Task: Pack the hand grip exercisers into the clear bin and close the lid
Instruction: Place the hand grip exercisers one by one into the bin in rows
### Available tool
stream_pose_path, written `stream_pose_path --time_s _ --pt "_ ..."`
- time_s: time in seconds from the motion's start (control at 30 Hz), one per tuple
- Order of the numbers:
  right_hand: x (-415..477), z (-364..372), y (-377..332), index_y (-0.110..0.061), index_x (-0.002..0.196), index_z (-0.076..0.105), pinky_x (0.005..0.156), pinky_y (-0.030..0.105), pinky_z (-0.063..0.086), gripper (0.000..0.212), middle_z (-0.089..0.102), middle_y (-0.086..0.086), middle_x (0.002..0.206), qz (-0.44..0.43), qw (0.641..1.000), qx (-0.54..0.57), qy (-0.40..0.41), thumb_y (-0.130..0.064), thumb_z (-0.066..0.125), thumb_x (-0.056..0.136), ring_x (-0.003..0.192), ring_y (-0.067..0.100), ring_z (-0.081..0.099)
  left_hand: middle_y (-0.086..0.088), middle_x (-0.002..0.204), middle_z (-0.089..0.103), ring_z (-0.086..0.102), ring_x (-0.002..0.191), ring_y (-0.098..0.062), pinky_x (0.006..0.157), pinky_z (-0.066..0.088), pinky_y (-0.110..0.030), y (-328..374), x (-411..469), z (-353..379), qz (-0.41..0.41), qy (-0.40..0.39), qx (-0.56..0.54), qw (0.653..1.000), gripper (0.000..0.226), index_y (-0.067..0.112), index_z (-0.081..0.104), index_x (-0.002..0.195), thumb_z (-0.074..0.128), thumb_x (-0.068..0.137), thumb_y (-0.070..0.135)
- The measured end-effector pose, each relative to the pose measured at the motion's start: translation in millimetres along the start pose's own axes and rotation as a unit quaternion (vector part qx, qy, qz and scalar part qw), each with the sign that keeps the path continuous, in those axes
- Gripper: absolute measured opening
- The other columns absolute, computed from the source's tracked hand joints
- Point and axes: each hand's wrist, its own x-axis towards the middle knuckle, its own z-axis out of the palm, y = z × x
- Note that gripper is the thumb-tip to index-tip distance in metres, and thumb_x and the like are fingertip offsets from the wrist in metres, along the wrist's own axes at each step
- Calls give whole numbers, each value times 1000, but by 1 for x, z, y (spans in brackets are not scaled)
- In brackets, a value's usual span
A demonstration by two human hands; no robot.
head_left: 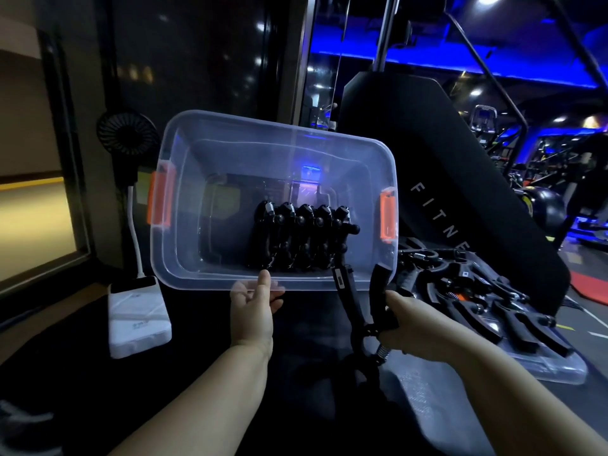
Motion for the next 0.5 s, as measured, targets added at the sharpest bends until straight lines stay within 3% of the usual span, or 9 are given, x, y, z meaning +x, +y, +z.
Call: stream_pose_path --time_s 0.07,0.17,0.23,0.4,0.5 --pt "0 -1 -4 -37 83 46 50 17 44 31 61 -6 79 -3 999 31 10 -14 66 77 58 5 56 -2 83 69 69 69 -3 60 51 -18 1 1 -1 9 12 -4 1000 18 17 47 94 59 93 30" --pt "4 -1 -11 -29 93 58 50 13 40 25 66 -6 79 -30 996 57 54 -14 69 77 55 -3 54 -4 78 69 69 68 -4 56 52 -16 3 2 0 21 22 -14 999 19 16 44 94 61 93 26" --pt "9 -1 -20 -27 93 60 52 18 40 23 69 -2 78 -44 988 116 97 -15 71 76 57 3 55 -4 74 69 70 68 -7 56 52 -16 3 2 0 24 26 -26 999 20 15 43 94 59 94 26" --pt "40 -5 -45 -22 88 62 50 24 38 16 61 -8 63 -53 968 169 175 -18 70 75 53 10 49 -9 80 69 68 70 -15 61 53 -25 3 3 -1 9 42 -40 998 22 17 43 93 47 99 38" --pt "65 -4 -60 -17 90 62 47 23 33 17 55 -4 59 -49 965 161 203 -22 65 75 47 10 42 -6 88 63 65 62 -8 63 50 -28 4 3 -3 -12 56 -48 997 23 26 47 91 39 99 47"
